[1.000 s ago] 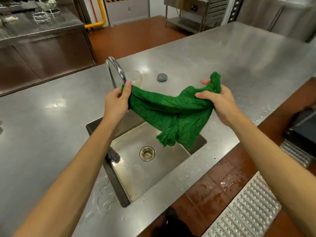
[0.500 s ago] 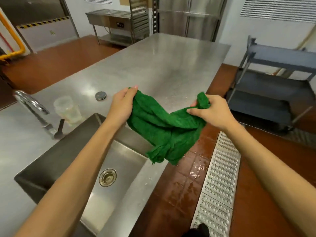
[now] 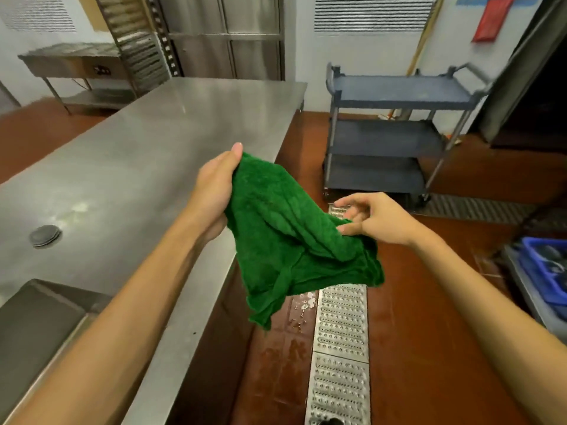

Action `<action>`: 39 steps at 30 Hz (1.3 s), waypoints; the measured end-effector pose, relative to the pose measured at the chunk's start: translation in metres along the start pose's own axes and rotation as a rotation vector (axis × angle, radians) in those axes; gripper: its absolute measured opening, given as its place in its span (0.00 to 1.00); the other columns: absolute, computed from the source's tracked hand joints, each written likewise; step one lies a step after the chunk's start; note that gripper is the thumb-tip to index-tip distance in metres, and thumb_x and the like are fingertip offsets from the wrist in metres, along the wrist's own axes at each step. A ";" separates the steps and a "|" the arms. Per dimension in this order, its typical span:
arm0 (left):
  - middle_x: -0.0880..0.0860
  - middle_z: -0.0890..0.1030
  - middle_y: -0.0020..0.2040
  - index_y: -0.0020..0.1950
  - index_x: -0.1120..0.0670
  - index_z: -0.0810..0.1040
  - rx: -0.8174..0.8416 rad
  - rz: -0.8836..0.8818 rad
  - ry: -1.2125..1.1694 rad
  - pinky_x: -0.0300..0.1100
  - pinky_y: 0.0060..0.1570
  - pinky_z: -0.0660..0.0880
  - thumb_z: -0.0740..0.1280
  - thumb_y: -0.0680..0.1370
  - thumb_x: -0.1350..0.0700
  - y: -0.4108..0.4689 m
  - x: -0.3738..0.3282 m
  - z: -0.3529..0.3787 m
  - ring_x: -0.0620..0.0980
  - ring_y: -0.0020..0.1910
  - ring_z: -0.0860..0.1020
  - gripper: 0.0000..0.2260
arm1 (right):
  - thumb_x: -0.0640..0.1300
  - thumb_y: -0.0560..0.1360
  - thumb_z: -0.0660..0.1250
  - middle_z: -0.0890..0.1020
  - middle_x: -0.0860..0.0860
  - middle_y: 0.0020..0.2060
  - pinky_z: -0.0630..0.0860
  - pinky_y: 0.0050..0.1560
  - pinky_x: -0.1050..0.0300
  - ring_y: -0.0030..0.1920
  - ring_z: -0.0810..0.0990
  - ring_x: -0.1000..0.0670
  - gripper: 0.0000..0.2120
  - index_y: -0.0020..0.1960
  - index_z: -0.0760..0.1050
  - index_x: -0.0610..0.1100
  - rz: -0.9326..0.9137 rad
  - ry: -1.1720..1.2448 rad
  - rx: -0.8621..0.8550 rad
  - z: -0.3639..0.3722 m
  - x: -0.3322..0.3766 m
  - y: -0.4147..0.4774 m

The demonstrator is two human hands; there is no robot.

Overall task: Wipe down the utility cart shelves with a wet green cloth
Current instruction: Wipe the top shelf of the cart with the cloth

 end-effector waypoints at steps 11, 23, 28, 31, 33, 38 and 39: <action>0.55 0.79 0.40 0.41 0.54 0.76 0.087 0.088 0.081 0.48 0.47 0.76 0.64 0.82 0.46 0.073 0.010 0.128 0.52 0.41 0.79 0.15 | 0.49 0.83 0.59 0.73 0.47 0.32 0.64 0.38 0.53 0.35 0.71 0.47 0.18 0.40 0.70 0.38 -0.092 -0.117 -0.495 -0.120 -0.082 0.002; 0.55 0.76 0.40 0.43 0.53 0.80 0.224 0.191 0.242 0.46 0.46 0.73 0.72 0.74 0.41 0.161 0.022 0.200 0.50 0.41 0.76 0.16 | 0.48 0.81 0.63 0.82 0.53 0.41 0.75 0.39 0.63 0.41 0.80 0.57 0.08 0.51 0.78 0.46 -0.031 0.085 -0.741 -0.206 -0.100 0.035; 0.53 0.84 0.48 0.51 0.53 0.82 0.501 0.176 0.345 0.43 0.48 0.80 0.80 0.67 0.51 0.216 0.022 0.217 0.50 0.46 0.83 0.16 | 0.46 0.80 0.66 0.84 0.49 0.44 0.81 0.39 0.57 0.40 0.84 0.54 0.08 0.58 0.74 0.46 -0.040 0.112 -0.783 -0.228 -0.110 0.074; 0.48 0.82 0.57 0.58 0.47 0.82 0.613 0.249 0.608 0.36 0.58 0.76 0.81 0.66 0.55 0.262 0.026 0.225 0.40 0.56 0.80 0.22 | 0.45 0.78 0.69 0.83 0.46 0.42 0.79 0.35 0.56 0.36 0.84 0.53 0.14 0.61 0.70 0.50 -0.038 0.113 -0.796 -0.245 -0.116 0.103; 0.45 0.83 0.57 0.60 0.46 0.80 0.707 0.289 0.763 0.29 0.57 0.74 0.81 0.67 0.54 0.291 0.028 0.231 0.34 0.55 0.79 0.24 | 0.48 0.77 0.70 0.82 0.44 0.38 0.77 0.35 0.47 0.34 0.82 0.43 0.12 0.57 0.70 0.52 -0.030 0.035 -0.792 -0.257 -0.120 0.123; 0.44 0.85 0.48 0.51 0.46 0.84 0.668 0.564 0.800 0.49 0.59 0.77 0.80 0.69 0.51 0.356 0.036 0.244 0.39 0.51 0.81 0.13 | 0.59 0.72 0.73 0.80 0.52 0.35 0.72 0.40 0.46 0.35 0.77 0.46 0.13 0.42 0.74 0.52 -0.027 -0.225 -0.524 -0.278 -0.117 0.166; 0.44 0.85 0.48 0.49 0.46 0.85 0.614 0.624 0.782 0.50 0.58 0.77 0.80 0.69 0.51 0.368 0.036 0.246 0.40 0.50 0.81 0.11 | 0.62 0.69 0.73 0.81 0.50 0.36 0.73 0.42 0.45 0.36 0.77 0.47 0.15 0.40 0.75 0.52 -0.002 -0.269 -0.464 -0.282 -0.114 0.171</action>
Point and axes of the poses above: each hand's wrist, its own y-axis towards the middle knuckle, its own z-axis out of the palm, x = y × z, the point moved 2 cm from there along y, towards the middle knuckle
